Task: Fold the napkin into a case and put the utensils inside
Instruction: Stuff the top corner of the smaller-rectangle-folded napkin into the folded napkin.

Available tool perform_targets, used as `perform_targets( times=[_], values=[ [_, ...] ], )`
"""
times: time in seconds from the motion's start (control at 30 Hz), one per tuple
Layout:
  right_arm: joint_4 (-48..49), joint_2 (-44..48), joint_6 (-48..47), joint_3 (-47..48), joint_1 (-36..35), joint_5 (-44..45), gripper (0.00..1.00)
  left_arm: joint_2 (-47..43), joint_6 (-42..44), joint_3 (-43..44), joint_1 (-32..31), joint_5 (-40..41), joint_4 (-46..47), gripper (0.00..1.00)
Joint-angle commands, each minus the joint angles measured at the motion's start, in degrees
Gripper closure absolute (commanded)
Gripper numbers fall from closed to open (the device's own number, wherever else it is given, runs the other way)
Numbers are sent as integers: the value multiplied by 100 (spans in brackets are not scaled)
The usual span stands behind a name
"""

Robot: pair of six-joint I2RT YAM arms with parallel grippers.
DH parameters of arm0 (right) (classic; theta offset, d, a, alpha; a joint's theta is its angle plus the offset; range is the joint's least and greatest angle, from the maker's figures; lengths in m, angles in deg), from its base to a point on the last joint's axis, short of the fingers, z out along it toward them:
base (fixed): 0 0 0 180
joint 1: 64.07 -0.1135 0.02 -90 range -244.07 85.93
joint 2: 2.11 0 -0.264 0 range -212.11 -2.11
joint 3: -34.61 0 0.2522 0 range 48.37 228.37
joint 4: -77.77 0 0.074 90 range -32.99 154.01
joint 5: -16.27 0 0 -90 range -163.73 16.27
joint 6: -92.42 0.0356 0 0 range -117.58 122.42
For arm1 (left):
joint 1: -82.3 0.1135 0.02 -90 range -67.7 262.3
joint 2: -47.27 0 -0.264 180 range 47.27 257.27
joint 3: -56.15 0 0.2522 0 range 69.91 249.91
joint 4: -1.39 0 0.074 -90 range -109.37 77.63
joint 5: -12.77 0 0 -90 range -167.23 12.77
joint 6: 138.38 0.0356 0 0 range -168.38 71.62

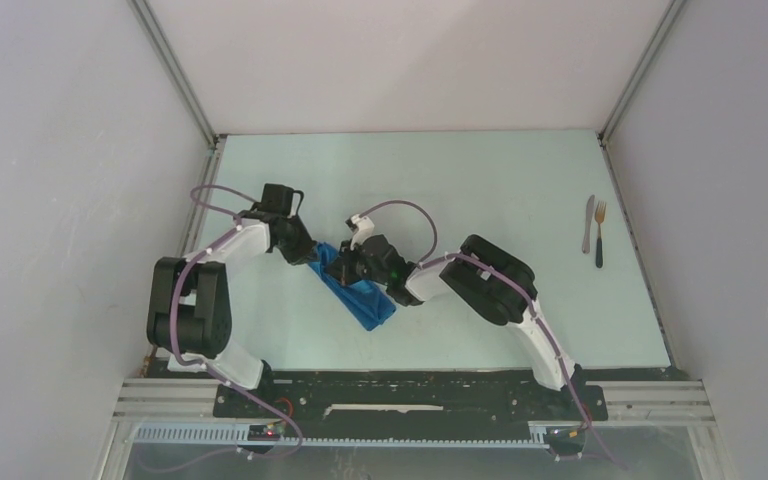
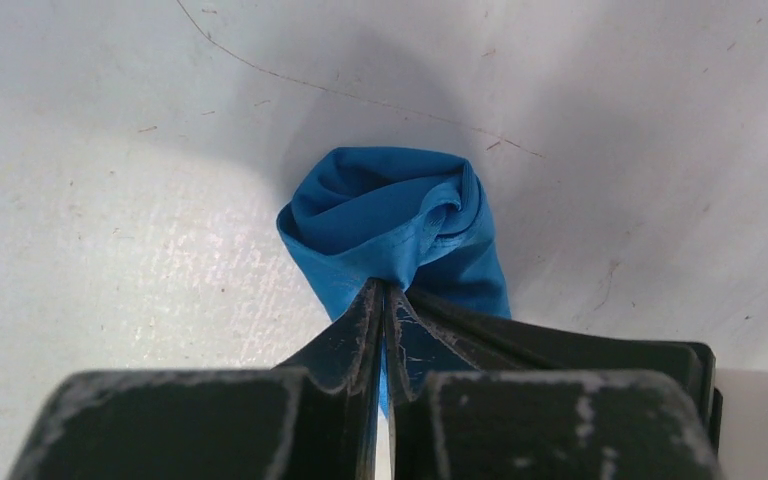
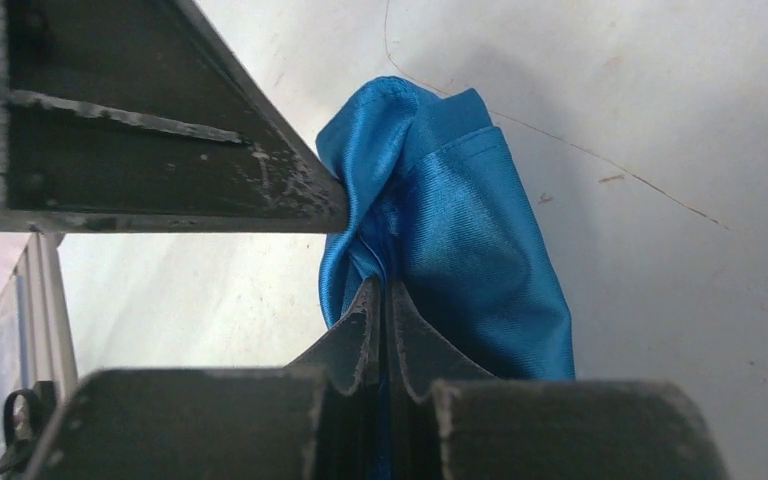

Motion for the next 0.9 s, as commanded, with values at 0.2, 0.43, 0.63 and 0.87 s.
perform_targets(
  times=[0.2,0.43,0.63,0.87],
  values=[
    [-559,54,-708,532,-283,624,100,275,-101,285,10,-53,168,92],
    [-621,-131,-541,536,-338,1048,97,417,-140,289,12,-75,267,91],
    [-824,-57,-590,533,-421,1184,87,598,-224,204,21,-41,444,93],
    [-1262,371,-576,379,-475,660,64,853,-222,99,142,12,414,96]
  ],
)
